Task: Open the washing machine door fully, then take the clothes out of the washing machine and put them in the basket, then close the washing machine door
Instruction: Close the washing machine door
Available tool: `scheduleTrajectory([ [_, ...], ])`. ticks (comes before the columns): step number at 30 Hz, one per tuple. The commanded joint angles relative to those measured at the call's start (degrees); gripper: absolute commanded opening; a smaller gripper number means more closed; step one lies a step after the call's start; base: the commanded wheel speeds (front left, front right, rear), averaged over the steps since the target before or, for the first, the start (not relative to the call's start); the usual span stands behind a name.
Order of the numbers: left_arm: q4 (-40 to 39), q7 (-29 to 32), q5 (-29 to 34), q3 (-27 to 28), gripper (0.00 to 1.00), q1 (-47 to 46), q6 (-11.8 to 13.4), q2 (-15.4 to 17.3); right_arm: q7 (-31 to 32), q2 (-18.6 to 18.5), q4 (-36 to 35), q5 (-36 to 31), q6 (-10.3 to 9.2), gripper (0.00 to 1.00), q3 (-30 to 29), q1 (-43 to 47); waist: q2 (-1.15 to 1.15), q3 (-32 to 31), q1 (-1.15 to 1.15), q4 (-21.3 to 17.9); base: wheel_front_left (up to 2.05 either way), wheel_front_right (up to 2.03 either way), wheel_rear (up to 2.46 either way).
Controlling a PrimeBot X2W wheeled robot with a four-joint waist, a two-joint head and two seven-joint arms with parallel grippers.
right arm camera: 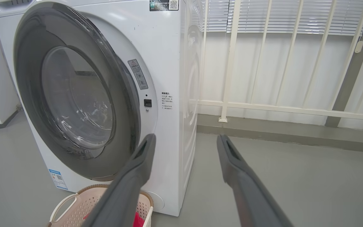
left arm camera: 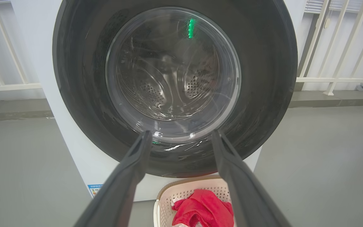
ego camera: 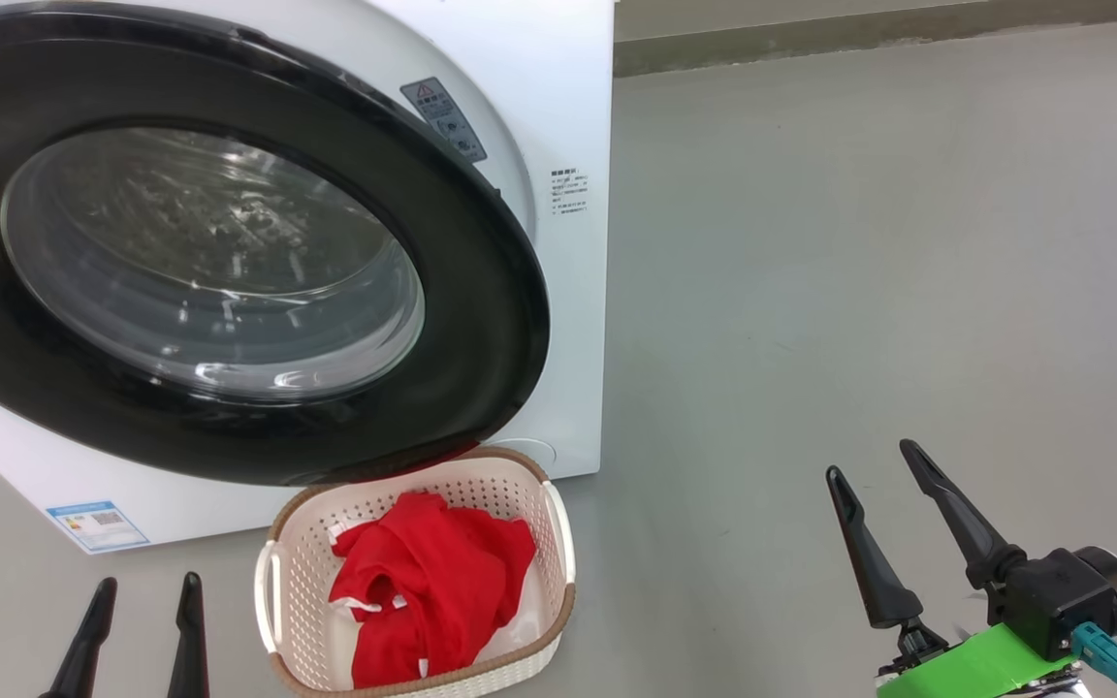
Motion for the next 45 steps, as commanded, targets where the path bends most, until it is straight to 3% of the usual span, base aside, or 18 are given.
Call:
scheduleTrajectory([
  [1, -1.1, -0.7, 0.7, 2.2, 1.00, -0.9, -0.2, 0.3, -0.4, -0.9, -1.5, -0.1, 0.28, 1.00, 1.0, -0.8, 0.00, 0.0, 0.00, 0.2, 0.00, 0.00, 0.00],
  [7, -0.9, -0.7, 1.4, 1.8, 1.00, -1.3, -0.3, 0.1, -0.4, -0.8, -1.4, -0.2, 0.28, 1.00, 1.2, -1.0, 0.00, 0.2, 0.00, 0.7, 0.00, 0.00, 0.00],
  [8, -0.9, -0.7, 1.5, 1.7, 1.00, -1.4, -0.3, 0.1, -0.4, -0.9, -1.3, -0.2, 0.28, 0.92, 1.3, -1.1, 0.00, 0.2, 0.00, 0.8, 0.00, 0.00, 0.00],
  [9, -0.9, -0.7, 1.6, 1.5, 1.00, -1.4, -0.4, 0.0, -0.4, -1.0, -1.2, -0.2, 0.28, 0.51, 1.4, -1.3, 0.00, 0.3, 0.00, 1.0, 0.00, 0.00, 0.00],
  [10, -0.9, -0.7, 1.6, 1.5, 1.00, -1.4, -0.4, 0.0, -0.4, -1.0, -1.2, -0.2, 0.28, 0.51, 1.4, -1.3, 0.00, 0.3, 0.00, 1.0, 0.00, 0.00, 0.00],
  [13, -1.0, -0.7, 1.7, 0.8, 1.00, -1.7, -0.4, -0.1, -0.4, -1.5, -0.7, -0.1, 0.28, 0.00, 2.1, -2.1, 0.00, 0.7, 0.00, 2.0, 0.00, 0.00, 0.00],
  [21, -1.6, -0.7, 1.6, -0.8, 1.00, -2.8, -0.4, 0.1, -0.4, -2.2, 2.4, 2.1, 0.28, 0.00, 6.3, -7.9, 0.00, 3.1, 0.00, 5.4, 0.00, 0.00, 0.00],
  [36, -1.9, -0.7, 0.9, -3.9, 1.00, -7.1, -0.4, -1.2, -0.4, -4.8, 15.1, 6.0, 0.28, 0.00, 16.8, -26.2, 0.00, 10.2, 0.00, 15.3, 0.00, 0.00, 0.00],
  [45, -1.9, -0.7, 0.5, -6.1, 1.00, -9.5, -0.4, -2.0, -0.4, -6.3, 19.8, 7.2, 0.28, 0.00, 18.6, -35.1, 0.00, 14.4, 0.00, 20.3, 0.00, 0.00, 0.00],
])
